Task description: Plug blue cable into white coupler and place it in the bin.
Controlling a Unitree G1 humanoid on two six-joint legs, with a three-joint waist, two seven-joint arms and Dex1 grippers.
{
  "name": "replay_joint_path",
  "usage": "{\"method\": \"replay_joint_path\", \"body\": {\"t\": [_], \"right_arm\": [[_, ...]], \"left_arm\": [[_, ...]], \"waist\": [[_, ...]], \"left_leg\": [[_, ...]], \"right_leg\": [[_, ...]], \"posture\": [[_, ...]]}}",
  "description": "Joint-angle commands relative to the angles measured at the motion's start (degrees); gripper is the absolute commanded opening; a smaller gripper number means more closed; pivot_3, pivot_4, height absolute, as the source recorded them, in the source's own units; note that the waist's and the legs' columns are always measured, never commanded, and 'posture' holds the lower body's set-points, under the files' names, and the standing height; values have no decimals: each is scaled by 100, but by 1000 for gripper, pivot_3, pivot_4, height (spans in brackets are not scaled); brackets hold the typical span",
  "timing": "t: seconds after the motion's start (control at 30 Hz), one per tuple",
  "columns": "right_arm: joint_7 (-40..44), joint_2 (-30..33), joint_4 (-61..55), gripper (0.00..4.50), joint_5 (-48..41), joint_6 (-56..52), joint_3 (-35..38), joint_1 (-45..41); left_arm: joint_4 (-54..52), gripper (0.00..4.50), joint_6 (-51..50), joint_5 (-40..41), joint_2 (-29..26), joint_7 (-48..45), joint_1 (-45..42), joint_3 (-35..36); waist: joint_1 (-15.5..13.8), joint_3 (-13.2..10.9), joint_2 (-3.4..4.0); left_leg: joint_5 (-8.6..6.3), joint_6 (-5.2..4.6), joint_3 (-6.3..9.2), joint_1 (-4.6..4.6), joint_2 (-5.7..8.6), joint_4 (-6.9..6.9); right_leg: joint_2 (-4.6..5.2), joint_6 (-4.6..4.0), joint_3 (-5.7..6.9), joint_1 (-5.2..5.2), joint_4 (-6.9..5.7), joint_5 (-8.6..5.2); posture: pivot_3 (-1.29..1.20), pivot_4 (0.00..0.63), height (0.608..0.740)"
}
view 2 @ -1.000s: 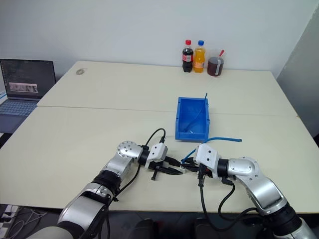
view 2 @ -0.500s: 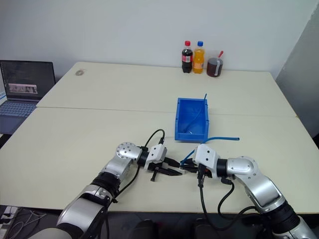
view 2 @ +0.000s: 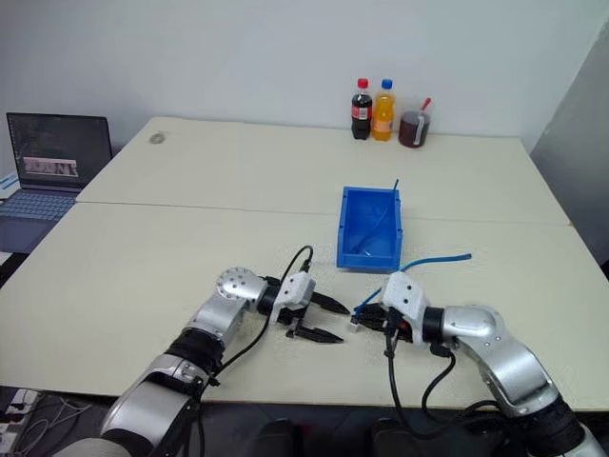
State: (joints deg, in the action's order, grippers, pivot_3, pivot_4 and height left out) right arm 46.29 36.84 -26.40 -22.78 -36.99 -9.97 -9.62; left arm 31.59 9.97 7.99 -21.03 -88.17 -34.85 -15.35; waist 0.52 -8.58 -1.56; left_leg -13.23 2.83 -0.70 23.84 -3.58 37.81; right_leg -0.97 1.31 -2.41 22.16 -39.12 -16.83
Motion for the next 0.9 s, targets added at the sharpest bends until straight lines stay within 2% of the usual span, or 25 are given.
{"method": "replay_joint_path", "body": {"t": [0.03,0.13,0.17,0.23,0.3,0.47,0.53,0.7,0.9], "right_arm": [[-604,-109,-705,107,-1502,-1630,1279,-671],[-1122,-276,-512,107,-2511,-2673,2064,-1445],[-1309,-353,-72,107,-2738,-3025,2315,-1914],[-1645,-471,852,107,-2966,-3602,2661,-2757],[-1725,-440,1659,107,-2835,-3747,2640,-3358],[-1321,-133,3178,107,-2118,-3431,1853,-4154],[-1150,-120,3804,779,-1769,-3192,1497,-4483],[-806,-318,5232,1825,-1073,-2595,1015,-5324],[-407,-305,5959,3301,-481,-2147,743,-5668]], "left_arm": [[-1037,3673,-828,487,-390,149,-49,420],[-1728,4317,-1527,765,-630,404,-35,646],[-2074,4482,-1802,887,-706,641,-6,817],[-2668,4482,-2198,1048,-796,1144,65,1106],[-3067,4482,-2444,1089,-823,1594,132,1287],[-3966,4482,-3027,1183,-724,2760,329,1616],[-4400,4500,-3373,1282,-648,3202,492,1721],[-5020,4500,-3786,1418,-433,3891,871,1707],[-5208,4500,-4023,1591,-419,4228,1004,1764]], "waist": [[15,-25,6],[88,-57,19],[98,-57,20],[115,-62,21],[118,-70,27],[102,-71,28],[107,-71,27],[118,-71,27],[110,-71,27]], "left_leg": [[0,0,0,4,-1,0],[1,0,8,4,-2,1],[1,0,7,4,-2,0],[1,0,7,5,-4,-4],[1,0,2,5,-2,-6],[0,-1,-11,8,2,-31],[1,-1,-15,11,2,-39],[1,-1,-46,19,2,-77],[2,0,-60,53,-2,-82]], "right_leg": [[1,-3,-2,4,-3,2],[1,-3,-4,9,-10,6],[1,-2,-3,8,-9,6],[0,-3,-1,6,0,6],[1,-7,-4,8,0,8],[5,-25,-13,16,13,18],[5,-25,-16,25,14,18],[8,-26,-35,62,13,19],[7,-28,-42,106,8,20]], "posture": [[0,150,740],[0,150,740],[0,150,740],[0,150,740],[0,150,740],[0,150,740],[0,150,740],[0,150,740],[0,150,740]]}}
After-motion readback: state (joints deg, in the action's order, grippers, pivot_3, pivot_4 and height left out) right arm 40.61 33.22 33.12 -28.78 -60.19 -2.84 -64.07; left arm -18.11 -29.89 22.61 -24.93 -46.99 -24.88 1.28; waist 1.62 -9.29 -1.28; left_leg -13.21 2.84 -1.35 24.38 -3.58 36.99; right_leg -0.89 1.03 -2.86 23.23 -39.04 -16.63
